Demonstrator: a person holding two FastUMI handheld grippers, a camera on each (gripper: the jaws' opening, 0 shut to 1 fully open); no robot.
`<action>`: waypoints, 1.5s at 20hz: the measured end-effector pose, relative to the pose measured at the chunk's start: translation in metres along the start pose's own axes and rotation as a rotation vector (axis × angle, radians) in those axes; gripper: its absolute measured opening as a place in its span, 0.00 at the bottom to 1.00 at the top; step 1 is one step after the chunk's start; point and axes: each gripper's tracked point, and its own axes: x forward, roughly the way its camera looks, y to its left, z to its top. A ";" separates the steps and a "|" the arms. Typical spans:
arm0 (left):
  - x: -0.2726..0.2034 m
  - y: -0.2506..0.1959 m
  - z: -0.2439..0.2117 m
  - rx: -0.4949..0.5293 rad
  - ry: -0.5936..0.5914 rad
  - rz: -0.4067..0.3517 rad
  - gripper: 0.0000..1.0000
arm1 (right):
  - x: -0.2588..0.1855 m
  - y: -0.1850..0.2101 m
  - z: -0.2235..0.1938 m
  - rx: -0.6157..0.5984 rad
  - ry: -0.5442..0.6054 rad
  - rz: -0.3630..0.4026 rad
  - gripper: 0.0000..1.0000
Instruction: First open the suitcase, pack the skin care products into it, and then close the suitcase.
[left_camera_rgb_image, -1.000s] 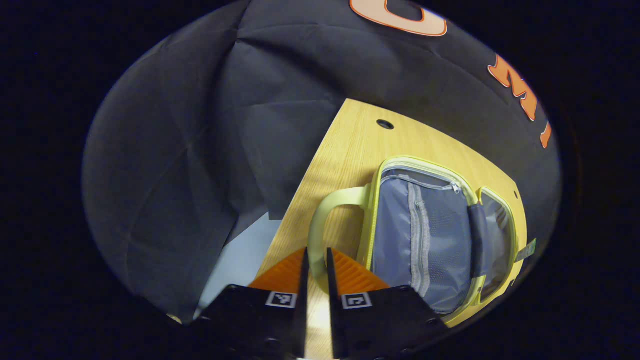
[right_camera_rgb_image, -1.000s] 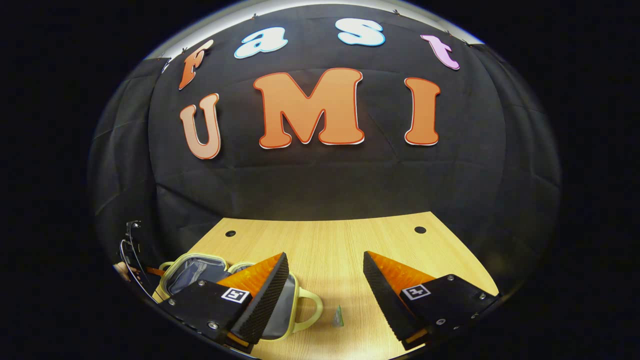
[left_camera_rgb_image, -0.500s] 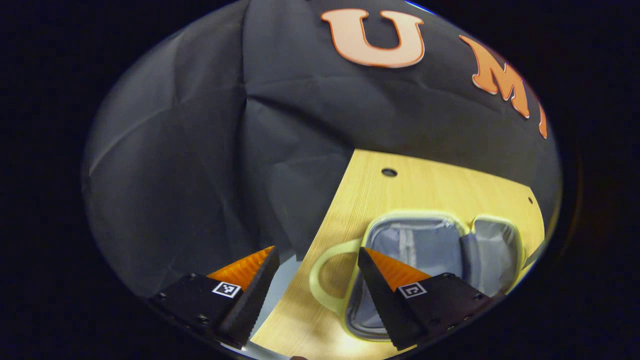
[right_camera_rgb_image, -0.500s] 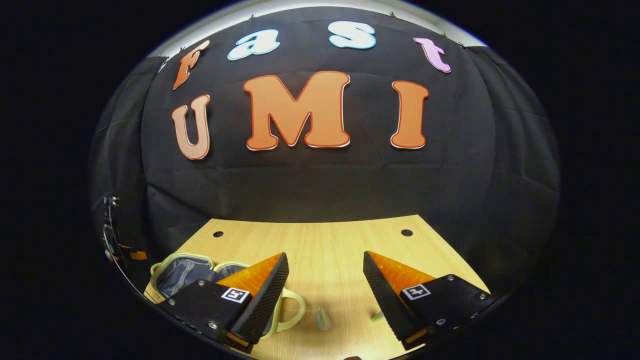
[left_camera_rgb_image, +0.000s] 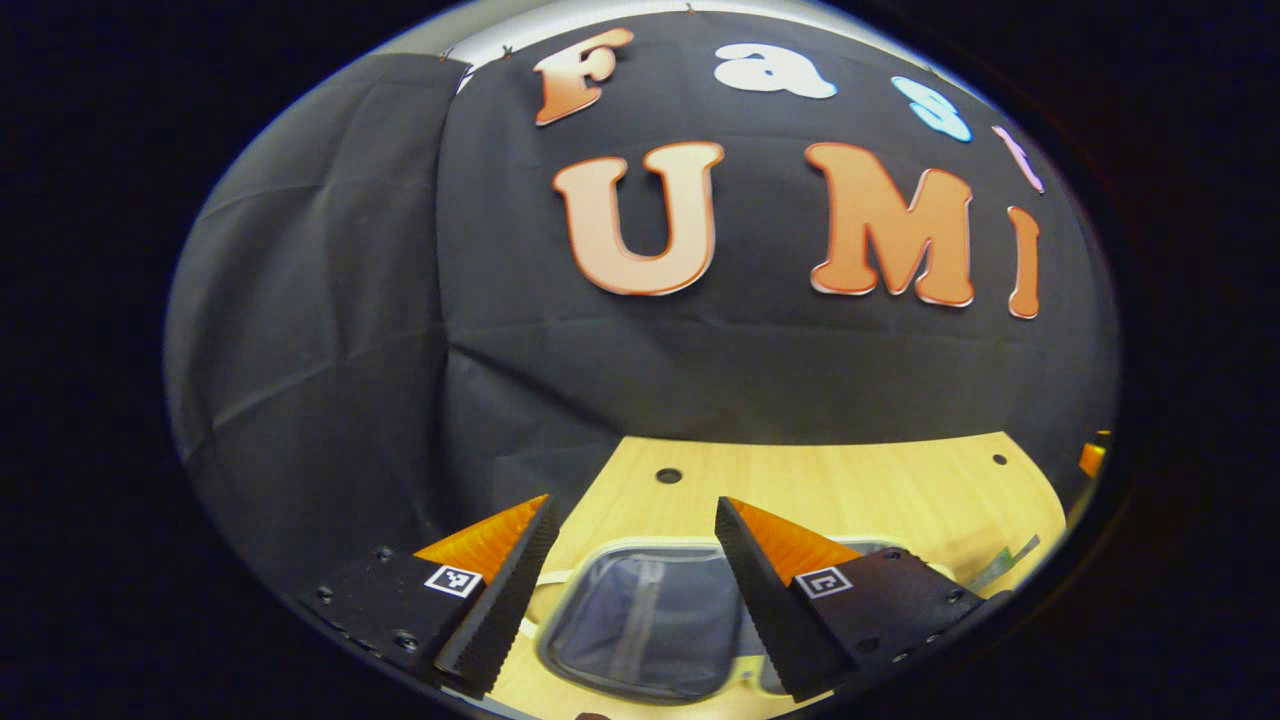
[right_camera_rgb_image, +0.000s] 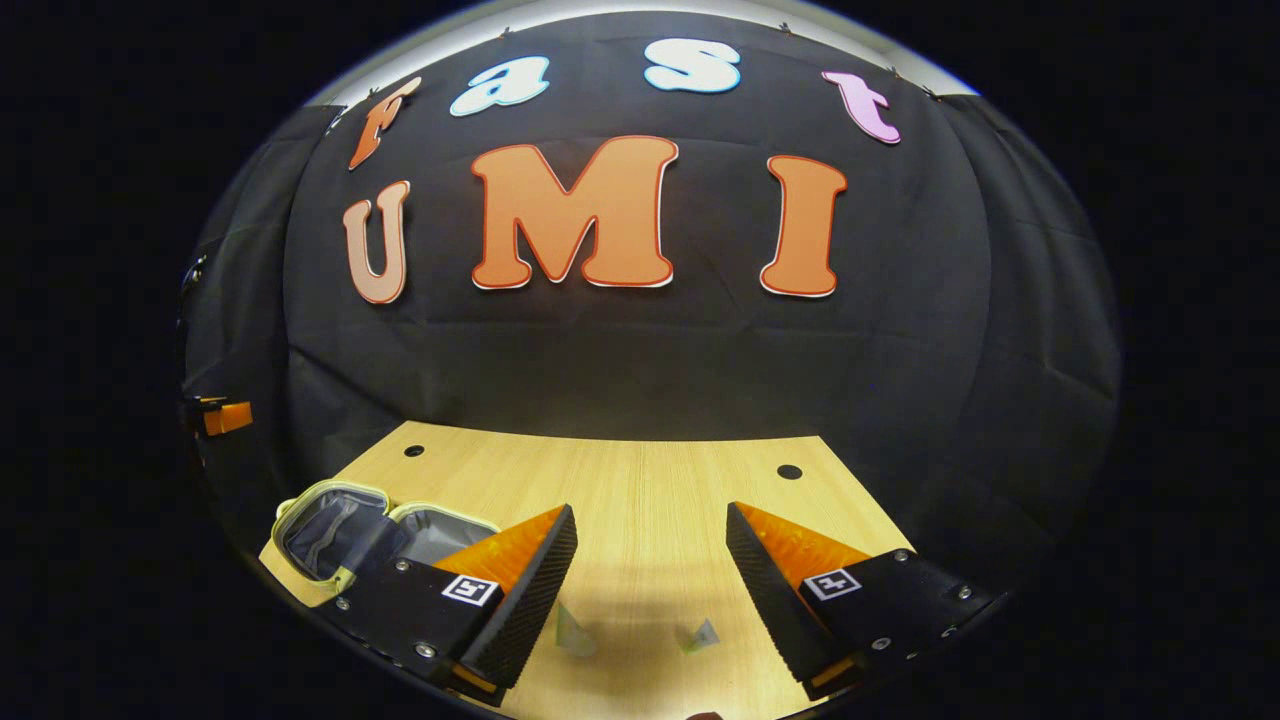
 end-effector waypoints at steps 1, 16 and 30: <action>-0.007 -0.024 0.007 0.007 -0.020 -0.022 0.98 | -0.001 -0.010 -0.001 0.001 0.001 0.000 0.95; -0.063 -0.384 -0.093 0.007 0.036 -0.334 0.97 | -0.022 -0.129 -0.051 -0.020 0.109 0.015 0.95; -0.049 -0.449 -0.249 0.157 0.255 -0.301 0.95 | -0.037 -0.186 -0.098 -0.007 0.233 -0.042 0.95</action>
